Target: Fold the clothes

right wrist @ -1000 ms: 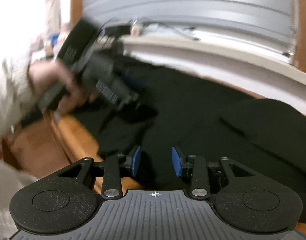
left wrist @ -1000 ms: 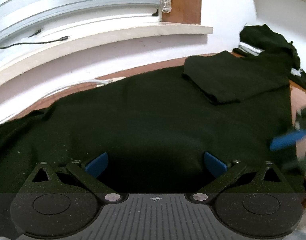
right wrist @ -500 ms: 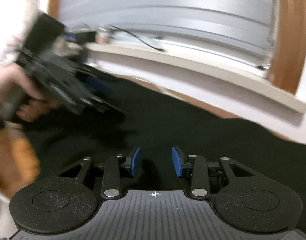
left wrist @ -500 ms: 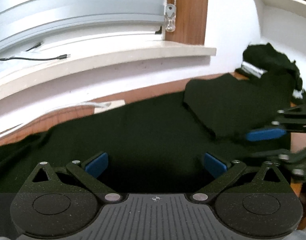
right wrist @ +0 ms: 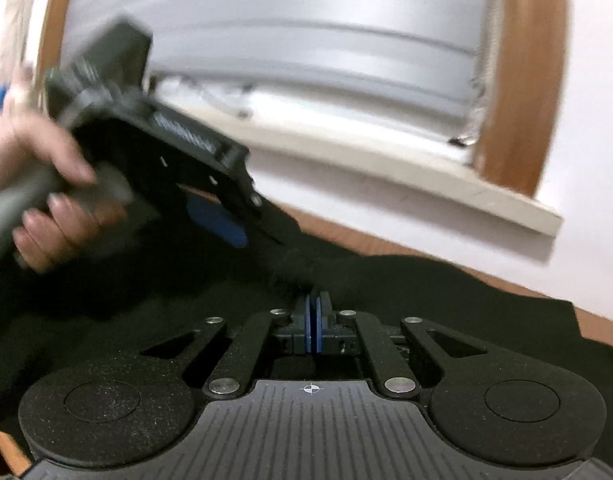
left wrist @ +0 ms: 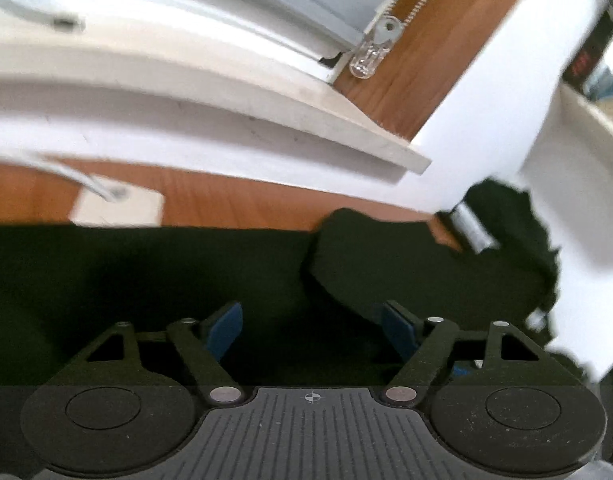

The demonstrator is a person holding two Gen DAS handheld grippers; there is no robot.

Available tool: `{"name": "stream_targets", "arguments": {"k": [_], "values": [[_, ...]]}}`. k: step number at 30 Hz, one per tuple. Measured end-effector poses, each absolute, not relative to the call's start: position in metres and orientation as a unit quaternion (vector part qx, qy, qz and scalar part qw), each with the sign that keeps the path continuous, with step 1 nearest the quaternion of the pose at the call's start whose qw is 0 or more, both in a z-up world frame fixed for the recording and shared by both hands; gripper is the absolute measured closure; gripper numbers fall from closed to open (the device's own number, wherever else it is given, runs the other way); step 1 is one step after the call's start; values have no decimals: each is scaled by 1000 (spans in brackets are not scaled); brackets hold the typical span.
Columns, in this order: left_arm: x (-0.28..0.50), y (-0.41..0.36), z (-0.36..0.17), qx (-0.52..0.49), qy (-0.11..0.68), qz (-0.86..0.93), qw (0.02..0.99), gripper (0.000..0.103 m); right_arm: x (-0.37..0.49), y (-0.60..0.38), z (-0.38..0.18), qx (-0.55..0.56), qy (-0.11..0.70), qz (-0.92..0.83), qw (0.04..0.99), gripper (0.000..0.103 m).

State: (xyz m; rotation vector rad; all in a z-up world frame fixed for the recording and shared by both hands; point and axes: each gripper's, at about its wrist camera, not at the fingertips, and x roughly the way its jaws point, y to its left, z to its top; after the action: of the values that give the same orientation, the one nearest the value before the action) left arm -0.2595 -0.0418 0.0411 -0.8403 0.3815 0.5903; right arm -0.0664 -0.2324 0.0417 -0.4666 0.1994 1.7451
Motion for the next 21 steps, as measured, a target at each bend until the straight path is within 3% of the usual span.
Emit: {"name": "stream_targets", "arguments": {"k": [8,12,21], "values": [[-227,-27,19,-513,135,200,824,28,-39,-255,53,-143,100,749,639,99],[-212,-25,8,-568,107,163,800,22,-26,-258,55,-127,111,744,646,100],[-174,-25,0,-596,63,163,784,25,-20,-281,52,-113,101,738,658,100]]}}
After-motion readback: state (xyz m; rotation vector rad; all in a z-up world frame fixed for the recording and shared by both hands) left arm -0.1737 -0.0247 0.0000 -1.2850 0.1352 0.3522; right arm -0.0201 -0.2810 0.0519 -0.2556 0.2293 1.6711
